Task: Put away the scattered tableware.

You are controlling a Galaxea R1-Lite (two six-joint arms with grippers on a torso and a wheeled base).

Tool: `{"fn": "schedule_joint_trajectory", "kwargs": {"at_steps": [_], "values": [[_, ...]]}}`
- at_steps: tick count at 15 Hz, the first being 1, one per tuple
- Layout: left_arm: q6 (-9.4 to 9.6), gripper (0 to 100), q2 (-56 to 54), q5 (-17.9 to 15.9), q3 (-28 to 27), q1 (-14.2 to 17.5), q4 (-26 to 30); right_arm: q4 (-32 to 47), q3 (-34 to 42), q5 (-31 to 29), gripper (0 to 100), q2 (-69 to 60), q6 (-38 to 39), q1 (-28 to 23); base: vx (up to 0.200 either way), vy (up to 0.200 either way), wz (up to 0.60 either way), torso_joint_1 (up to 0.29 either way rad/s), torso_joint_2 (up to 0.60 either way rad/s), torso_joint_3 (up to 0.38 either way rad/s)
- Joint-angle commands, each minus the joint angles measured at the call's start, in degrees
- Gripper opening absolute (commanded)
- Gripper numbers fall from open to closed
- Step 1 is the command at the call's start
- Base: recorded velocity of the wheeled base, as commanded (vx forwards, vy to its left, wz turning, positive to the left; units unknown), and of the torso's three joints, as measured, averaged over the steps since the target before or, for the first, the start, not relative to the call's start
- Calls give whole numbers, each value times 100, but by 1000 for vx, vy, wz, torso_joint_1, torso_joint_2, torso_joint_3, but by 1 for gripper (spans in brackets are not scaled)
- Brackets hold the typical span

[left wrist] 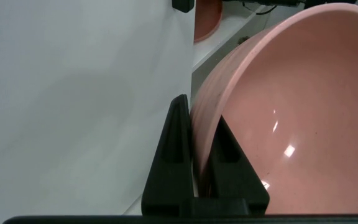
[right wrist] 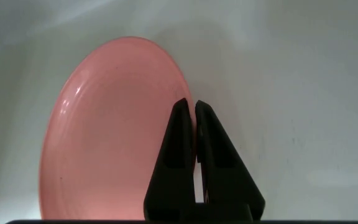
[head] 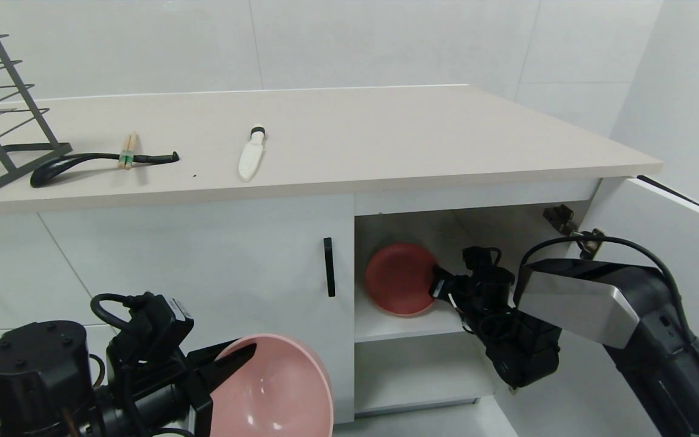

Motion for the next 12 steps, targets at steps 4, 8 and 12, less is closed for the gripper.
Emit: {"fn": "schedule_joint_trajectory", "kwargs": {"at_steps": [4, 8, 12], "values": [[1, 0, 1, 1, 0, 1, -2, 43, -125, -13, 0, 76, 186, -31, 0, 0, 0, 0, 0, 0], [1, 0, 1, 1, 0, 1, -2, 87, -125, -13, 100, 67, 177, -31, 0, 0, 0, 0, 0, 0], [1, 0, -43, 1, 0, -8, -10, -450, 420, -329, 100, -197, 124, 145, 0, 0, 0, 0, 0, 0]]}}
